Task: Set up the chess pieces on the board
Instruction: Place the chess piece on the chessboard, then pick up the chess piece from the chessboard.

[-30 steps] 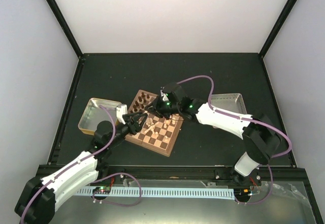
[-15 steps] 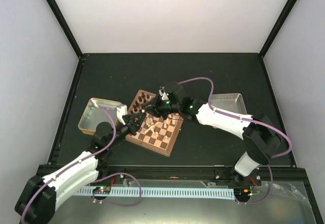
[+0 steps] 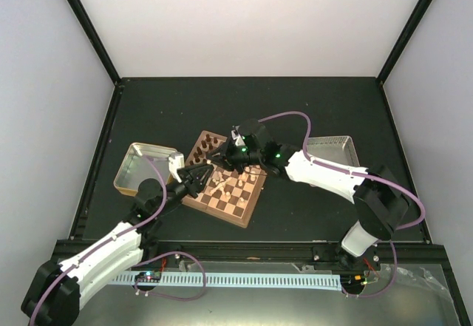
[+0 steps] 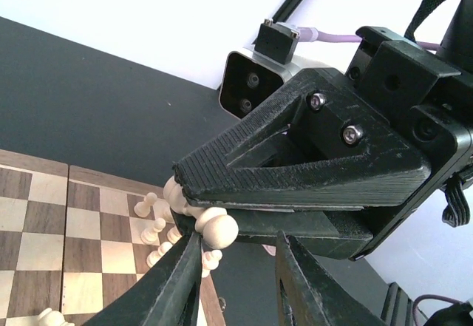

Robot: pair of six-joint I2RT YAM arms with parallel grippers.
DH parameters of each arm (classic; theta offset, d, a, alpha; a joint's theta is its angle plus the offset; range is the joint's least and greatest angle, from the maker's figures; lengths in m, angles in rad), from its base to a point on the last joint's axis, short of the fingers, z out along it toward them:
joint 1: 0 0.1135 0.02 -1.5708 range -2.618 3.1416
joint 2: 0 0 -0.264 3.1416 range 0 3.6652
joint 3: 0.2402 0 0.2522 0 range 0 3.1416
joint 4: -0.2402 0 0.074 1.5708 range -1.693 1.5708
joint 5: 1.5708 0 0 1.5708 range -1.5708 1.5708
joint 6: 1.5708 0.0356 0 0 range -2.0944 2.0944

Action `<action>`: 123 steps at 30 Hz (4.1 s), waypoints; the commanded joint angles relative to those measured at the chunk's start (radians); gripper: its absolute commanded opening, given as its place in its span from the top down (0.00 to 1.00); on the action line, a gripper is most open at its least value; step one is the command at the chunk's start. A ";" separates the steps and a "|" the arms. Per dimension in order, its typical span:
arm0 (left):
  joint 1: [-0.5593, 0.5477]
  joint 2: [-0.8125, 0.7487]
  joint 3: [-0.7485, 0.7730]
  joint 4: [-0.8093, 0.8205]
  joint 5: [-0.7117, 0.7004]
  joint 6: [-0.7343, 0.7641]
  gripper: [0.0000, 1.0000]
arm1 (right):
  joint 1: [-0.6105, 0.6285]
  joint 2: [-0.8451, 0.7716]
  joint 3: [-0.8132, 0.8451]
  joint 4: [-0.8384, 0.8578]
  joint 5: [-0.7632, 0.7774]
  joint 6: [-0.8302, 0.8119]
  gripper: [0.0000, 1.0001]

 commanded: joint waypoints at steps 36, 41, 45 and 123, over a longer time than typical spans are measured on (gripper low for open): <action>-0.005 0.013 0.083 -0.091 -0.060 0.062 0.98 | 0.021 -0.034 -0.013 -0.027 -0.034 -0.016 0.84; -0.004 -0.006 0.181 -0.391 -0.043 0.076 0.98 | 0.006 -0.051 0.005 -0.126 0.048 -0.124 0.62; -0.005 -0.026 0.270 -0.789 0.006 0.110 0.98 | -0.028 -0.106 -0.014 -0.227 0.183 -0.229 0.47; -0.318 0.814 0.842 -1.379 -0.323 0.185 0.78 | -0.039 -0.538 -0.196 -0.533 0.829 -0.371 0.47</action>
